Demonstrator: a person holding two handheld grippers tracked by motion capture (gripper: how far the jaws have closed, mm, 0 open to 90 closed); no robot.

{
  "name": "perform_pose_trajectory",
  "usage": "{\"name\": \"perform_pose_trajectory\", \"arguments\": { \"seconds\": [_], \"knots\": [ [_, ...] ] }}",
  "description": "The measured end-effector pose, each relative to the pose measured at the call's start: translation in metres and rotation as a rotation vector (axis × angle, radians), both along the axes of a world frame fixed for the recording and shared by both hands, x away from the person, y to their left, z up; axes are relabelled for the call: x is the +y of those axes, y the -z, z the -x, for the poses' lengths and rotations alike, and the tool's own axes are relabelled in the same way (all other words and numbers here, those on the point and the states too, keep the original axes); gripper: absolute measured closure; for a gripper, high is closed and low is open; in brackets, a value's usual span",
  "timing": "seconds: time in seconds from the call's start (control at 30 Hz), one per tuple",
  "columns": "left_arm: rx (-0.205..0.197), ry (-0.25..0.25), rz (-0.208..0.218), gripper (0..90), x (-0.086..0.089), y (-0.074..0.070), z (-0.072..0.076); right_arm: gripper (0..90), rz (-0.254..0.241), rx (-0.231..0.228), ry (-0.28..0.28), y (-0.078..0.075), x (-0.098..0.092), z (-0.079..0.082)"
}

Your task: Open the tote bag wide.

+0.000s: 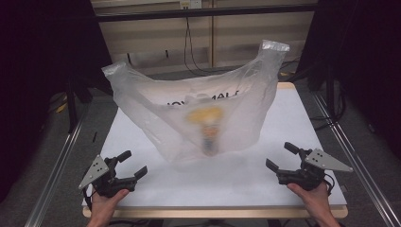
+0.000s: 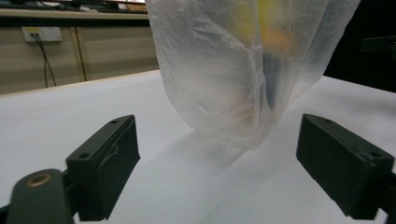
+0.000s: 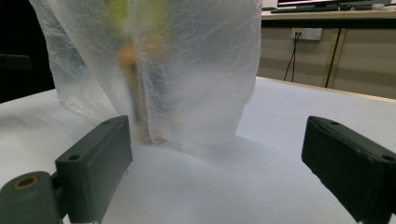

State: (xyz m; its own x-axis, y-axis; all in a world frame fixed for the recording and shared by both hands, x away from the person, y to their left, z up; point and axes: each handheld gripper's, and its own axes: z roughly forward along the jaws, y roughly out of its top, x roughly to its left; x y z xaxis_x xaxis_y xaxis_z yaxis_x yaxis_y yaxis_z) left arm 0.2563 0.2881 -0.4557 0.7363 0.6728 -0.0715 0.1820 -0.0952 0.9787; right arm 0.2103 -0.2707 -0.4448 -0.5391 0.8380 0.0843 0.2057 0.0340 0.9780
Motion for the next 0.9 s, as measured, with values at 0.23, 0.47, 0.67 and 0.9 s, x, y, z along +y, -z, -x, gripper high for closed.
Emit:
{"name": "perform_pose_trajectory", "arguments": {
  "seconds": [0.23,0.47,0.67,0.9],
  "knots": [
    [0.024,0.033,-0.028,32.3,-0.005,-0.003,0.002,25.8,0.012,0.011,-0.018,0.0,0.004,-0.003],
    [0.051,0.086,-0.033,59.5,-0.007,-0.008,-0.001,57.5,0.0,0.01,-0.061,-0.006,0.007,-0.008],
    [0.068,0.147,-0.021,74.7,-0.008,-0.022,-0.008,76.0,-0.013,0.011,-0.109,-0.01,0.008,-0.013],
    [0.043,0.16,-0.003,84.2,-0.013,-0.036,-0.012,90.0,-0.02,0.029,-0.168,-0.022,0.01,-0.021]
  ]
}}
